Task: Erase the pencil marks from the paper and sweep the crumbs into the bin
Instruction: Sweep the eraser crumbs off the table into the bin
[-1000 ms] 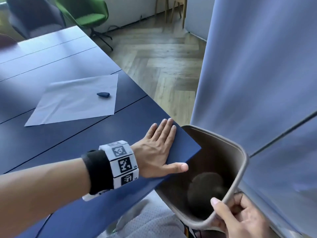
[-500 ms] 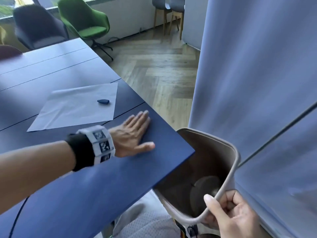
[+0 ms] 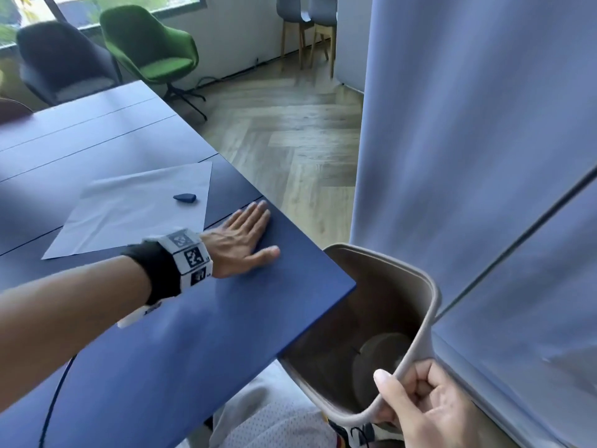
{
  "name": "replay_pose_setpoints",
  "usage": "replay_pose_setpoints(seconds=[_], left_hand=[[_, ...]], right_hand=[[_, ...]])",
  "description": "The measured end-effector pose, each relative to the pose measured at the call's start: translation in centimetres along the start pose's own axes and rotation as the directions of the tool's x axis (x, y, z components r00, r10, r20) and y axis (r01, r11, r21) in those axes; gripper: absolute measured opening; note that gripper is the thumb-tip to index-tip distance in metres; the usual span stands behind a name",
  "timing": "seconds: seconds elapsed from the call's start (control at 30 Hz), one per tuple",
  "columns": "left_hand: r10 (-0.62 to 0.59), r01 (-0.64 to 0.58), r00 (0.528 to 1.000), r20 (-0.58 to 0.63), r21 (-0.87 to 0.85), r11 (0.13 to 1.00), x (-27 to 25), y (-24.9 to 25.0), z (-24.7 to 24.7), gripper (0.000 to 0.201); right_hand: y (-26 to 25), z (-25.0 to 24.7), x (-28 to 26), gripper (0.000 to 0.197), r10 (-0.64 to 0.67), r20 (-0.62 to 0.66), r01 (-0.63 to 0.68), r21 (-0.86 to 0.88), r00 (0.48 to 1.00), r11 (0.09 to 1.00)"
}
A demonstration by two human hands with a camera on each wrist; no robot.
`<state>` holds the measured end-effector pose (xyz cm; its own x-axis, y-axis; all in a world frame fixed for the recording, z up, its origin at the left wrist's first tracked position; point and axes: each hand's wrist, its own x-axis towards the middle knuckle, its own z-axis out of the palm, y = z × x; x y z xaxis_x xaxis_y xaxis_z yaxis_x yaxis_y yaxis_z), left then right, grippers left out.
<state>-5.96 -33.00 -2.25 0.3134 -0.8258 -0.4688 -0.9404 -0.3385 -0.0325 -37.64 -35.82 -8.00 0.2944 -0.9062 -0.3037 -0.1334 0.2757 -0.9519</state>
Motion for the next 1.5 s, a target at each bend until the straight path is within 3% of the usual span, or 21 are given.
replay_pose_setpoints(seconds=[0.1,0.2,0.27,0.33,0.43,0.5,0.53,0.6,0.67,0.7,0.77,0.83,0.9,0.97,1.07,1.17,1.23,1.3,1.37,1.43,1.5], left_hand=[[0.186,-0.187,0.982,0.022,0.058,0.981,-0.6,4.2,1.7,0.124],[0.487,-0.488,0.872,0.043,0.142,0.861,-2.5,10.8,3.0,0.104],[0.584,-0.585,0.811,0.043,0.078,0.807,-3.1,12.1,2.7,0.094],[0.523,-0.522,0.852,-0.028,0.019,0.852,-3.1,9.7,2.0,0.091],[0.165,-0.169,0.985,-0.043,-0.103,0.98,-3.4,2.1,1.7,0.103],[-0.063,0.064,0.998,0.011,-0.121,0.991,-4.1,-2.2,2.0,0.122],[-0.121,0.123,0.992,0.032,-0.1,0.987,-4.3,-3.2,2.2,0.126],[-0.088,0.09,0.995,0.039,-0.052,0.995,-4.4,-2.4,2.8,0.123],[0.118,-0.119,0.993,0.03,0.027,0.993,-4.4,2.0,3.4,0.113],[0.246,-0.247,0.969,0.027,0.069,0.967,-4.4,5.0,3.9,0.107],[0.482,-0.481,0.876,0.02,0.102,0.871,-4.6,10.3,4.5,0.097],[0.567,-0.566,0.824,-0.022,0.039,0.824,-4.5,12.1,4.2,0.089],[0.436,-0.443,0.896,-0.087,-0.084,0.893,-4.1,9.4,3.3,0.088],[0.2,-0.209,0.977,-0.08,-0.135,0.968,-4.0,5.3,2.6,0.099],[-0.009,0.009,1.0,-0.005,-0.062,0.998,-4.6,2.0,3.1,0.119],[0.117,-0.116,0.993,0.017,-0.028,0.993,-5.3,5.6,4.4,0.113],[0.3,-0.3,0.954,0.019,-0.007,0.954,-5.8,9.4,4.9,0.101],[0.38,-0.382,0.924,-0.042,-0.039,0.923,-5.5,11.7,4.5,0.089],[0.213,-0.225,0.967,-0.138,-0.076,0.971,-4.6,12.0,4.3,0.089],[0.027,-0.044,0.991,-0.129,-0.127,0.991,-4.2,12.5,4.4,0.096],[0.113,-0.121,0.991,-0.072,-0.115,0.986,-4.3,14.1,5.1,0.094]], right_hand=[[0.1,0.0,0.1,0.029,0.002,0.007,-0.002,0.011,1.0,1.0],[0.3,0.0,0.3,0.028,-0.011,0.01,0.011,-0.004,1.0,1.0],[0.1,0.1,0.4,0.029,-0.029,0.014,0.03,-0.022,0.999,0.999],[0.0,0.1,0.4,0.028,-0.032,0.008,0.032,-0.012,0.999,0.999],[0.2,-0.2,0.2,0.028,-0.023,0.017,0.023,0.024,1.0,0.999],[0.5,-0.3,0.0,0.028,-0.024,0.016,0.023,0.029,1.0,0.999],[0.6,-0.3,0.0,0.028,-0.022,0.017,0.021,0.037,1.0,0.999],[0.7,-0.2,0.0,0.028,-0.02,0.02,0.018,0.053,1.0,0.998],[1.0,-0.1,0.2,0.028,-0.018,0.018,0.018,0.042,1.0,0.999],[1.2,-0.2,0.2,0.028,-0.015,0.014,0.014,0.033,1.0,0.999],[1.2,-0.2,0.3,0.027,-0.01,0.008,0.01,0.024,1.0,1.0],[1.0,-0.3,0.3,0.028,-0.014,0.004,0.014,0.008,1.0,1.0],[1.1,-0.3,0.3,0.029,-0.028,0.0,0.028,0.021,1.0,0.999],[1.6,-0.4,0.4,0.031,-0.026,0.006,0.026,0.016,1.0,1.0],[2.1,-0.1,0.6,0.032,-0.025,0.009,0.025,0.029,1.0,0.999],[2.0,0.4,0.7,0.03,-0.026,0.016,0.026,0.052,1.0,0.998],[1.8,0.7,0.6,0.03,-0.034,0.025,0.033,0.049,0.999,0.998],[1.2,0.8,0.7,0.028,-0.024,0.041,0.023,0.043,0.999,0.999],[1.0,1.0,0.7,0.025,-0.007,0.052,0.004,0.057,0.999,0.998],[0.8,1.2,0.7,0.025,0.017,0.065,-0.022,0.078,0.998,0.997],[0.8,1.4,0.6,0.026,0.028,0.062,-0.033,0.08,0.998,0.996]])
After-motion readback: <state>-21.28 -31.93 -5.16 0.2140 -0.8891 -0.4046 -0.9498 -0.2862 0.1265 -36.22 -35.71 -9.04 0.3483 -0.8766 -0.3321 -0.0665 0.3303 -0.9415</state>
